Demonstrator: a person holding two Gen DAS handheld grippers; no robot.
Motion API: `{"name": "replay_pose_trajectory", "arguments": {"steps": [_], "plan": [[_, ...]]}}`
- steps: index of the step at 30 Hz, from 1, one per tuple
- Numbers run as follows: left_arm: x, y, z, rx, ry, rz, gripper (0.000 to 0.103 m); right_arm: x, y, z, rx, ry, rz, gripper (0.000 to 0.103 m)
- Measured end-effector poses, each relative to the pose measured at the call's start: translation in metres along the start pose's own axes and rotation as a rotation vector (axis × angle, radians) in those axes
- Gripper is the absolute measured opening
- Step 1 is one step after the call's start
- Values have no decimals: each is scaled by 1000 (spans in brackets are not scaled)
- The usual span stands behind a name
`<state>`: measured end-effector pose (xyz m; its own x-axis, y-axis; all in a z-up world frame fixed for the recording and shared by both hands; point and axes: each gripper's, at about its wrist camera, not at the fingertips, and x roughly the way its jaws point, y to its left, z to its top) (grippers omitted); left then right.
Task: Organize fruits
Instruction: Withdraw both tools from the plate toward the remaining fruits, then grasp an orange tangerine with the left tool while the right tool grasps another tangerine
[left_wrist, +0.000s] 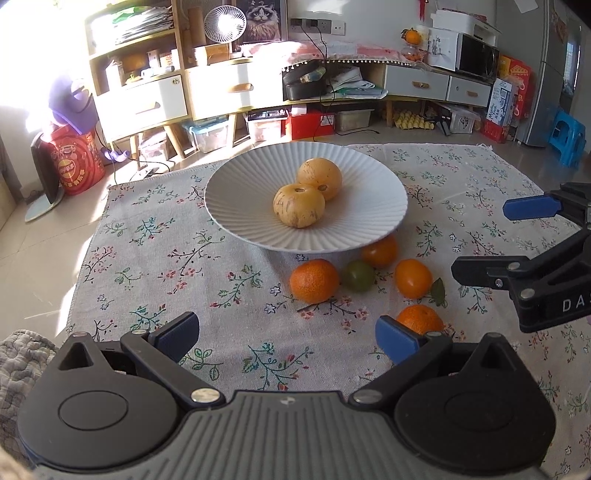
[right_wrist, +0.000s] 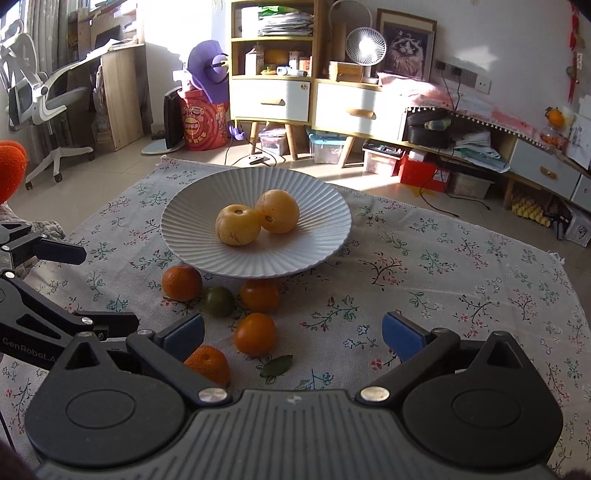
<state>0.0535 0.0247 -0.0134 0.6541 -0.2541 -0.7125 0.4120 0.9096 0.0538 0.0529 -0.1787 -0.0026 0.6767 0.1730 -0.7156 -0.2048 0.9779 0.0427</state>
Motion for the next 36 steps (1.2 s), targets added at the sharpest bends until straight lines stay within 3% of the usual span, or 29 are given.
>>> {"name": "replay_pose_trajectory", "arguments": {"steps": [9,18,27,36], "plan": [[16,2,-3,-8,-28,14,101,2,7,-19,-26,26,44,102],[34,6,3,-58,-45,-5,101,11,14,-23,39,48,111,102],[47,8,6,-101,-37,-34,100,24,17,-29,73,93,112,102],[50,2,8,-102,-24,-41,86,27,19,-28,60,128,105,103]]}}
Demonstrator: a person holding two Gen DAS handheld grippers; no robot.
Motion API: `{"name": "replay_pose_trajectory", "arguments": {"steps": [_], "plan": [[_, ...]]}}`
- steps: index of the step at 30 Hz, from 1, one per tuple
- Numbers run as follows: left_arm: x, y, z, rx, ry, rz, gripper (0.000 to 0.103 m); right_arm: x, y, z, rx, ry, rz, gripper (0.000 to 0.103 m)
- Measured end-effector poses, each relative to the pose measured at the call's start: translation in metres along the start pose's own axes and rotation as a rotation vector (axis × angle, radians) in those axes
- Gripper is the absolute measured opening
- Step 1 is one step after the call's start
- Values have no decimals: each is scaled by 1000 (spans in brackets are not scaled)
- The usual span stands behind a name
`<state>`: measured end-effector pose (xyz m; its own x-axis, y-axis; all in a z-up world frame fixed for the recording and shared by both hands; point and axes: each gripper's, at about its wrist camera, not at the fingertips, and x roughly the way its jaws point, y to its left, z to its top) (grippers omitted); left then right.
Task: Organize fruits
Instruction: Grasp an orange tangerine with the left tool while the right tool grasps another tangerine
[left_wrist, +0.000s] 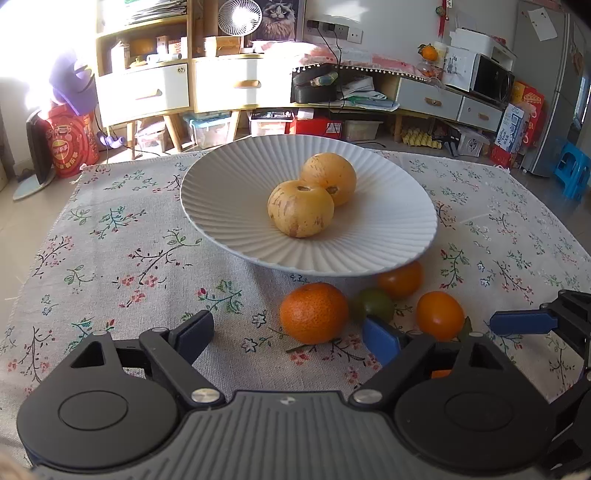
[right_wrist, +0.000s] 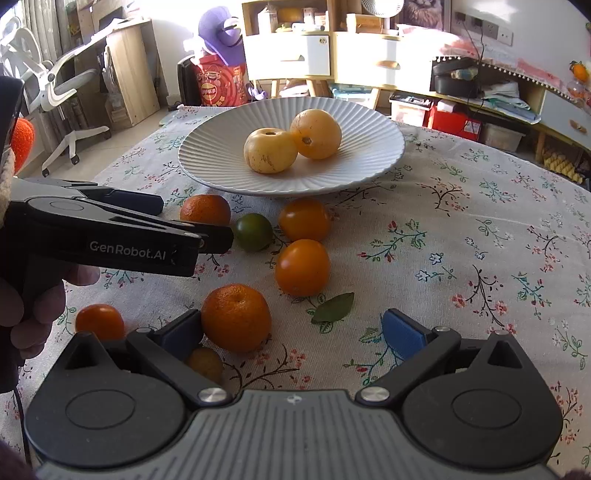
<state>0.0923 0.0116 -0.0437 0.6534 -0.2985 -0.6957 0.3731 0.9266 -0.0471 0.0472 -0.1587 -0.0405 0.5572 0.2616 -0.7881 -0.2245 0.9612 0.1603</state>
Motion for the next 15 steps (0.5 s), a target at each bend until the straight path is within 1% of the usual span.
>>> {"name": "replay_pose_trajectory", "arguments": {"steps": [8,11,12,14,15], "plan": [[0,2,1,-18,3,-12,76,2,2,6,-14,52,-7,103],[0,3,3,-24,6,-20,71,1,2,6,-17,50,-8,102],[0,2,3,-26,8,-24,68,1,2,6,-18,49,-7,99],[1,3,4,-29,10,-31,65,1,4,8,-22,50,4,90],[1,2,4,-29,11,-34,63,0,5,8,-26,48,9,88]]}}
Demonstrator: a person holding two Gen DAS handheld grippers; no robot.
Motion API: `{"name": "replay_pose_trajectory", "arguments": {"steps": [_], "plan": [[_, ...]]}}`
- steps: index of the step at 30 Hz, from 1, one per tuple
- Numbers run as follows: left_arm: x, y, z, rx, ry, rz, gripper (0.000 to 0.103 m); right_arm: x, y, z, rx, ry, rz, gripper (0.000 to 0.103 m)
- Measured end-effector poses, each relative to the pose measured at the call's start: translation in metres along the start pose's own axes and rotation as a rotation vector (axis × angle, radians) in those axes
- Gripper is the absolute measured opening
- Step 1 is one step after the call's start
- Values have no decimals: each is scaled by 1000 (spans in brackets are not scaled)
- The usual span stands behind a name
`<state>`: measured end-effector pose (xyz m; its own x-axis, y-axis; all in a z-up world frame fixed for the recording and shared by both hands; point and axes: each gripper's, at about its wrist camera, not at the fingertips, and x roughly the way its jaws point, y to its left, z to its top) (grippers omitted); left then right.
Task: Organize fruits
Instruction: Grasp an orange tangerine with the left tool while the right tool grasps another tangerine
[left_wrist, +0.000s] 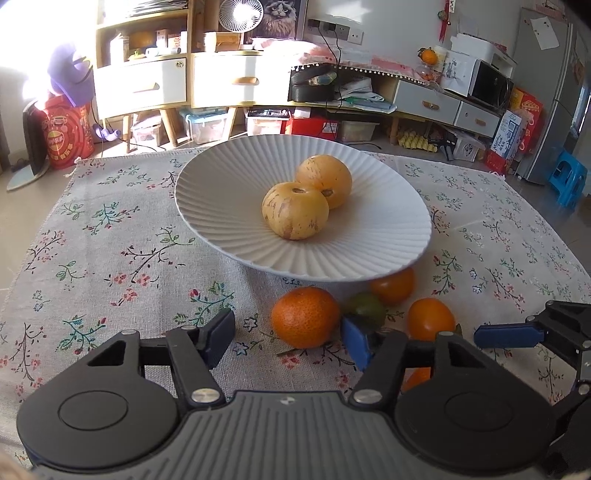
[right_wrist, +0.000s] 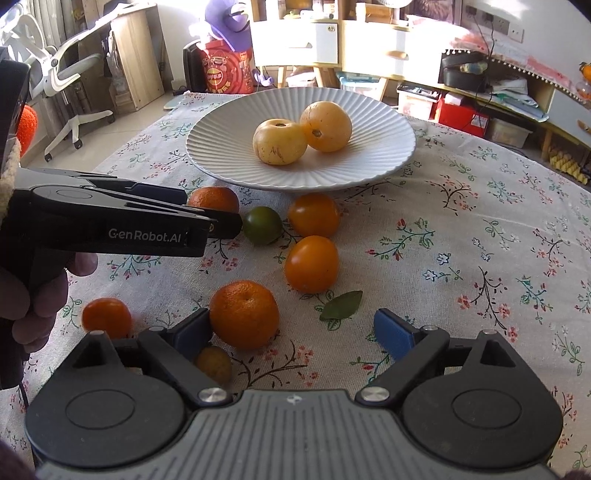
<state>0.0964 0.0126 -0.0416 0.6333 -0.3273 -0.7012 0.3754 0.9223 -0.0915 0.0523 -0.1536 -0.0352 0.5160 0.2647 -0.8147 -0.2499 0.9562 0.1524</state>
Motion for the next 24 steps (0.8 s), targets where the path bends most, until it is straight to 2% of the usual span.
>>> {"name": "replay_pose_trajectory", "arguments": {"steps": [5,16,22,24], "plan": [[0,-1,0,0,6,-12,56,-2,3,2,-14,-1,23,73],[4,-1,2,-2,15,-22,40,-4,6,3,-16,-7,50,51],[4,-1,2,-2,15,-22,39,-5,7,3,-23,-7,66,33],[4,-1,2,-2,15,-21,39,-5,8,3,-28,-9,65,33]]}}
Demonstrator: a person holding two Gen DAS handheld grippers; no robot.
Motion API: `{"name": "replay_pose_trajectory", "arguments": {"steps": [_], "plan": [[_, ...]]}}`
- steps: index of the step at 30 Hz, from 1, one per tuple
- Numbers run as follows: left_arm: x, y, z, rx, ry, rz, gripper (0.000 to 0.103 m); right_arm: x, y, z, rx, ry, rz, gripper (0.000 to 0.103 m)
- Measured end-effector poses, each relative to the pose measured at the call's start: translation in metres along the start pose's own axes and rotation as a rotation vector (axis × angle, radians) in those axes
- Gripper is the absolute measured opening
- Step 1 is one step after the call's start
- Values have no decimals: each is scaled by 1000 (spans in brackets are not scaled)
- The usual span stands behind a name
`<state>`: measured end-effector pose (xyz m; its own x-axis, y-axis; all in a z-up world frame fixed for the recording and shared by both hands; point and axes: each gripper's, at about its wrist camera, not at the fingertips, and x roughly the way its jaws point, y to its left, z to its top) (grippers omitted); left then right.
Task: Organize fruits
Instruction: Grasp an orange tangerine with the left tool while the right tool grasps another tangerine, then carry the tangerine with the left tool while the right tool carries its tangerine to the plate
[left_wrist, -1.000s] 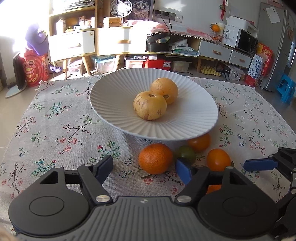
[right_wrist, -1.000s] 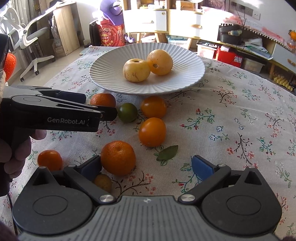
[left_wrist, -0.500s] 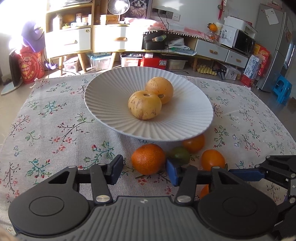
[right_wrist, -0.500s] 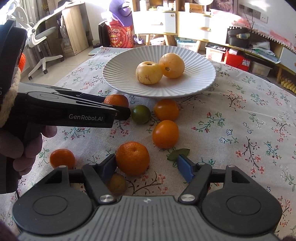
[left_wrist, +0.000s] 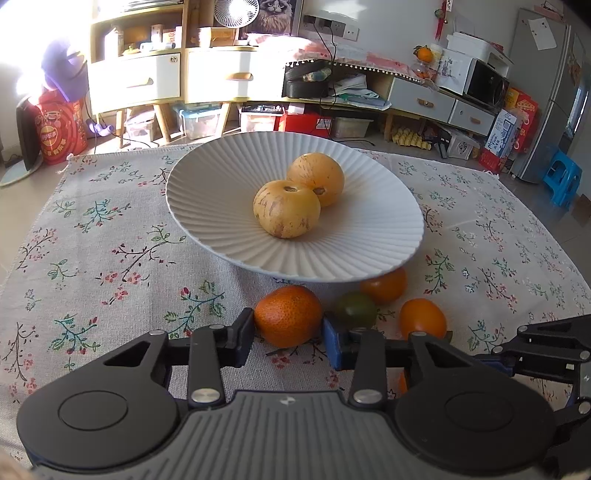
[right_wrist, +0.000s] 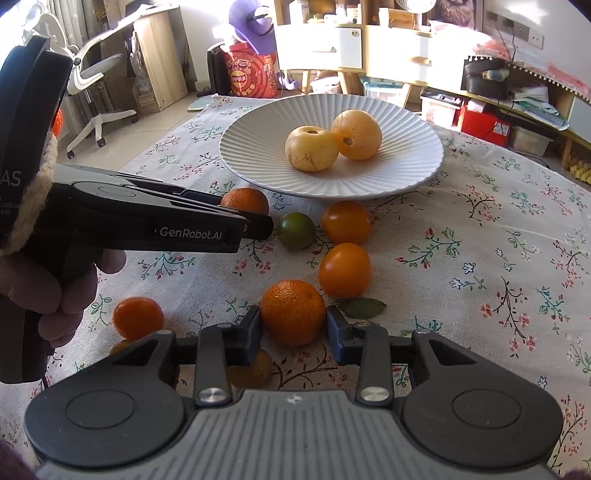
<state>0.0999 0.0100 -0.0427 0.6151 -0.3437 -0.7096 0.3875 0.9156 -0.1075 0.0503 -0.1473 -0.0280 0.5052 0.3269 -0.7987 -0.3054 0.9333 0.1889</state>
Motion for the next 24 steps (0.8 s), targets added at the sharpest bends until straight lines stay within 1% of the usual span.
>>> {"name": "replay_pose_trajectory", "arguments": {"steps": [11,17,24], "plan": [[-4,1,-2,-3,5,-13,39,-4,-1,2,12,-7,8,32],[-10,2,-3,1,9,-1,38,-10,-2,6,17,-26,10,32],[-19,-1,-3,-1,5,-6,38,-16,-10,14,36,-56,5,32]]}}
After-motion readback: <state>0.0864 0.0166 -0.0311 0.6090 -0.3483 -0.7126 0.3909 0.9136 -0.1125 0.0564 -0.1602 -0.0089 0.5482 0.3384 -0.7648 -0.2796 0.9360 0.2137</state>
